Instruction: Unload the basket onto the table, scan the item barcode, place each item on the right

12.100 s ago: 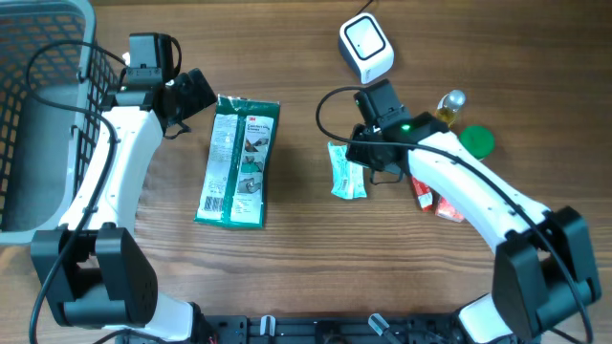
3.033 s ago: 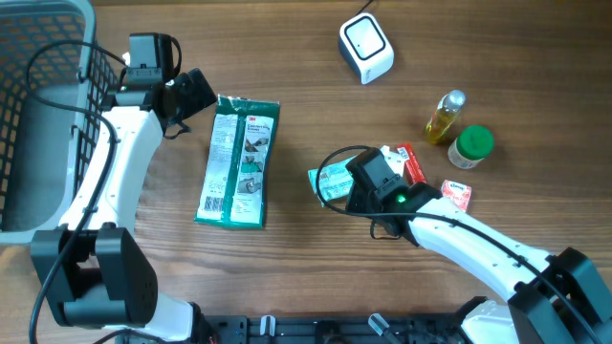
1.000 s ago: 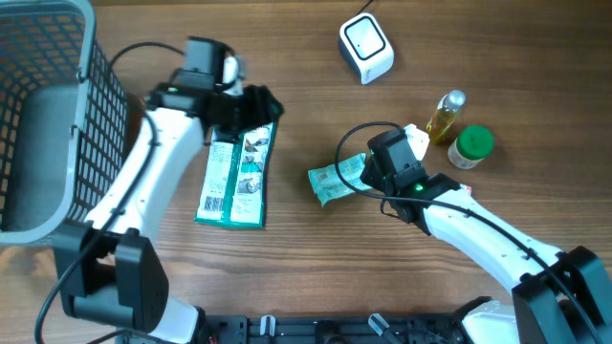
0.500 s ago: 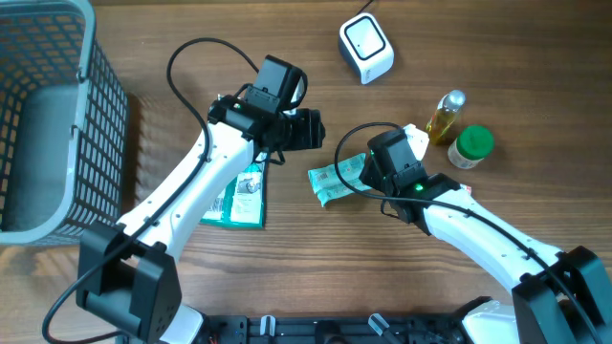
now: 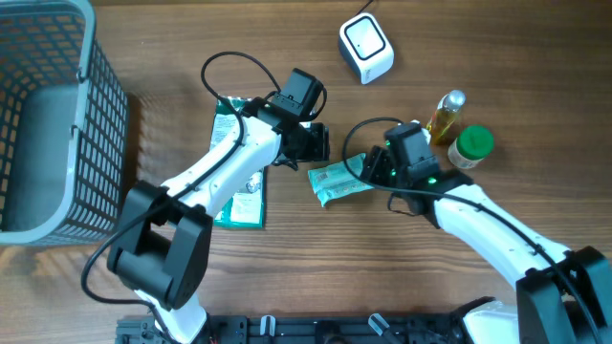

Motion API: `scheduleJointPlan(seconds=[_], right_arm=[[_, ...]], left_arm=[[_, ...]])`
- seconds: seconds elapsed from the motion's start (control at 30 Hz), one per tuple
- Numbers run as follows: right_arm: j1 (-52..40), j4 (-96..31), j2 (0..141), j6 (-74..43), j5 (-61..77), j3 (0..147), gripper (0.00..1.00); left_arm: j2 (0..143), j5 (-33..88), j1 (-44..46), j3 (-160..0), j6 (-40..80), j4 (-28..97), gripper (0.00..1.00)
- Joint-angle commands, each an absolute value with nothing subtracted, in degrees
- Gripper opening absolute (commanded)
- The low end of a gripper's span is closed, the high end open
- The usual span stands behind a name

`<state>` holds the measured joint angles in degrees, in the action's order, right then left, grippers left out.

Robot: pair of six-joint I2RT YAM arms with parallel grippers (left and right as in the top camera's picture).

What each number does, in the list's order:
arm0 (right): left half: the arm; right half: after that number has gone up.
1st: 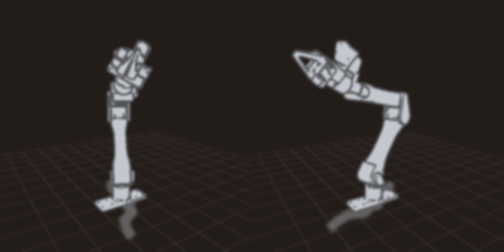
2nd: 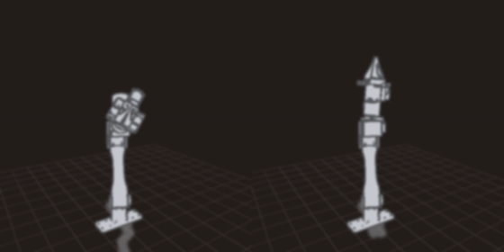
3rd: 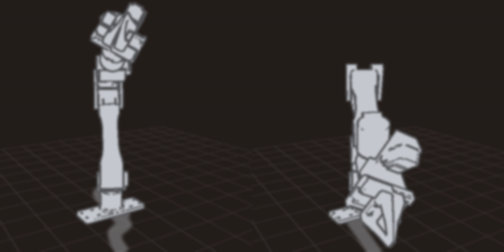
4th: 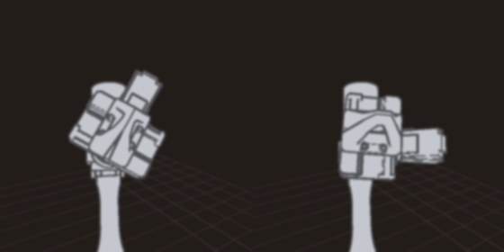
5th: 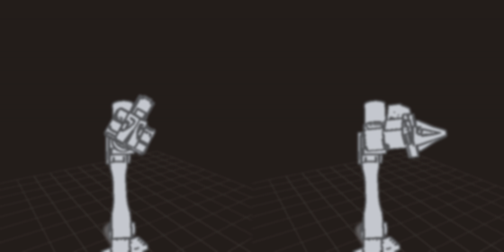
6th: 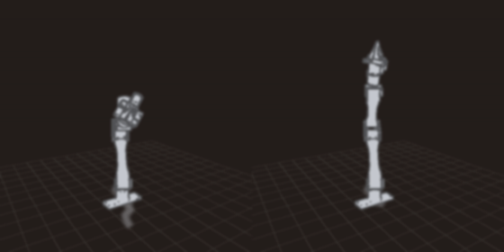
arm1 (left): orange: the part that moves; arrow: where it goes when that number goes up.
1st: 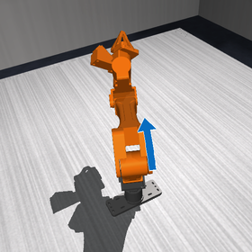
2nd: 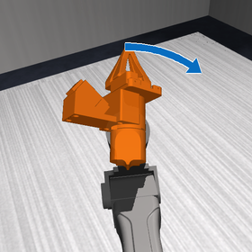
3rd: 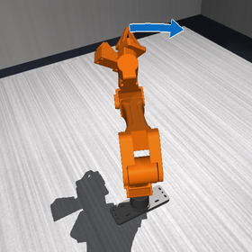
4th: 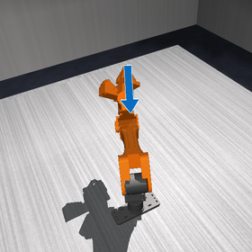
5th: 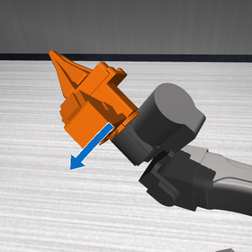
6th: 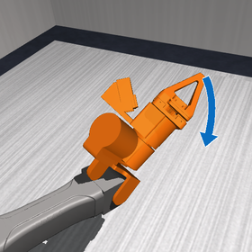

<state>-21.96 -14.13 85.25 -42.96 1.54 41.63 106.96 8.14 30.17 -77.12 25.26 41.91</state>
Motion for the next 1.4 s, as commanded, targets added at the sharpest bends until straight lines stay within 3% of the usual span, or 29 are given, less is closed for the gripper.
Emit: scheduleJointPlan(seconds=[0.0,0.13,0.33,0.53,0.77,1.1,1.2,1.37], right_arm=[[-17.65,-14.22,85.19,-38.89,11.9,41.54,0.71],[-13.85,-14.24,85.19,-37.45,19.7,41.54,0.71],[-13.47,-15.35,85.3,-35.99,20.71,41.54,0.71],[-13.47,-14.39,87.79,-34.57,23.22,41.54,0.71],[-13.47,-12.16,92.58,-32.99,26.72,41.54,0.71],[-13.47,-10.48,93.67,-32.95,28.36,41.54,0.71],[-13.47,-10.48,93.67,-32.95,28.34,41.54,0.71],[-13.47,-10.28,93.67,-32.95,28.14,41.54,0.71]], left_arm=[[108.88,7.4,31.16,-77.58,26.44,41.36,0.61],[110.5,7.38,33.1,-77.58,26.41,40.56,0.57],[113.86,7.38,34.09,-77.58,26.41,41.52,0.51],[114.04,6.31,33.87,-77.58,26.41,42.24,0.51],[114.04,6.33,33.63,-77.58,26.39,44.42,0.39],[113.34,11.38,31.31,-81.12,25.91,45.76,0.44],[113.23,12.84,30.02,-81.12,25.74,46.85,0.34],[113.25,12.84,29.39,-80.71,25.76,47.9,0.08]])
